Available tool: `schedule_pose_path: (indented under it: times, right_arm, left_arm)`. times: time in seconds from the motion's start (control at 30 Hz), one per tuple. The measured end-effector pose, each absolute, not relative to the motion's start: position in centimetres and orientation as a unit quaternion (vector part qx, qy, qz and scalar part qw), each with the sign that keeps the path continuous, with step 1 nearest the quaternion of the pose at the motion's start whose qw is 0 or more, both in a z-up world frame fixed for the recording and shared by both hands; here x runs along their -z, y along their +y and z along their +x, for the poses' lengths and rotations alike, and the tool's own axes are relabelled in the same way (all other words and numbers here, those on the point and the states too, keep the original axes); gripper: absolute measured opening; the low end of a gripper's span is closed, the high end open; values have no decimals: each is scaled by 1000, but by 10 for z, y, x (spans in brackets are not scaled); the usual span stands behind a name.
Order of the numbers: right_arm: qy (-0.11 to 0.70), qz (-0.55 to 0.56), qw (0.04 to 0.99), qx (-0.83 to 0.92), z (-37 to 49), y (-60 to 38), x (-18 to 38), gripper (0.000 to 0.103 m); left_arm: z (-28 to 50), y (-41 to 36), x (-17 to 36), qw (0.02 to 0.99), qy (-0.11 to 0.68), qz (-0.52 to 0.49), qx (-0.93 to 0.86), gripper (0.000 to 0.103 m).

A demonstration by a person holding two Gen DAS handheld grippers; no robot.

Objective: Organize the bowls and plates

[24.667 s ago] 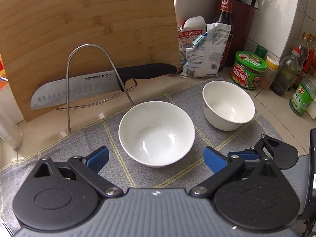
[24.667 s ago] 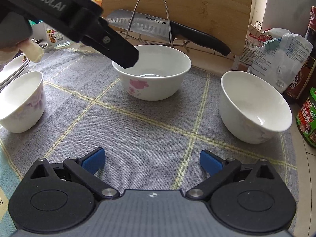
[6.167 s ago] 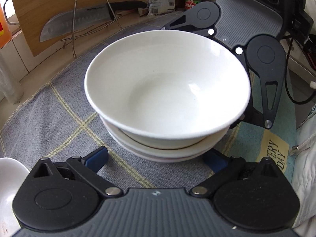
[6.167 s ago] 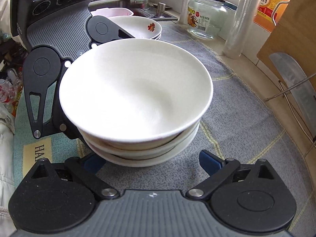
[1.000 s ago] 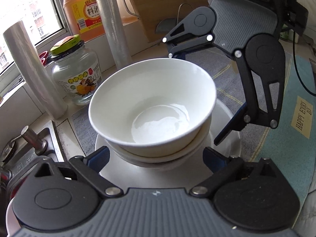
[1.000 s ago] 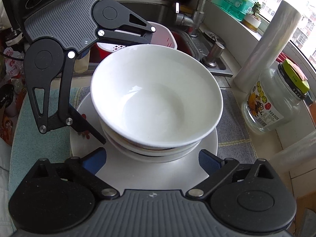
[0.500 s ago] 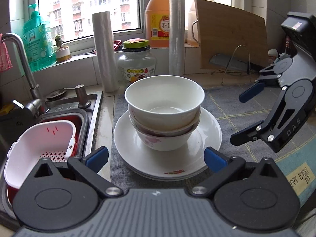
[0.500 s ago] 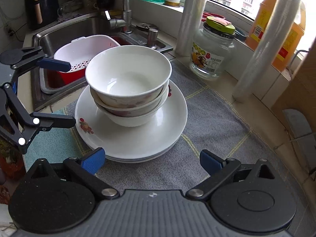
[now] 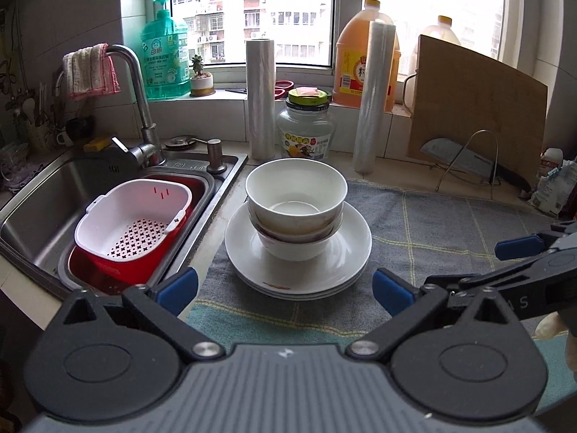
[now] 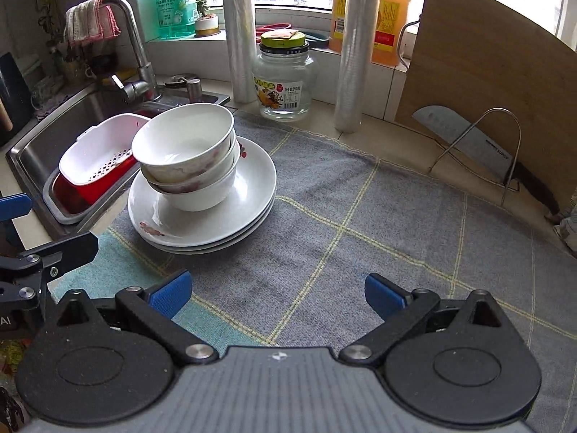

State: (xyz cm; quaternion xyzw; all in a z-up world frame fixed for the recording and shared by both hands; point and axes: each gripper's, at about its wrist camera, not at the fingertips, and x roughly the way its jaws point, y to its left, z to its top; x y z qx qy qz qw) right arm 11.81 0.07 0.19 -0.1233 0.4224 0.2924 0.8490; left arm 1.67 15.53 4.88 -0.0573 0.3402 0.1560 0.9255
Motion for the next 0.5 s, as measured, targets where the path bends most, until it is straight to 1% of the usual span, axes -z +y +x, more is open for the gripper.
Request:
schedule_pose_path:
  times: [0.27, 0.5]
  right_arm:
    - [405, -97, 859, -297, 108, -16, -19, 103]
    - [403, -89, 861, -298, 103, -20, -21, 103]
  left_arm:
    - [4, 142, -59, 924, 334, -55, -180, 102]
    - [1, 137, -61, 924, 332, -55, -184, 102]
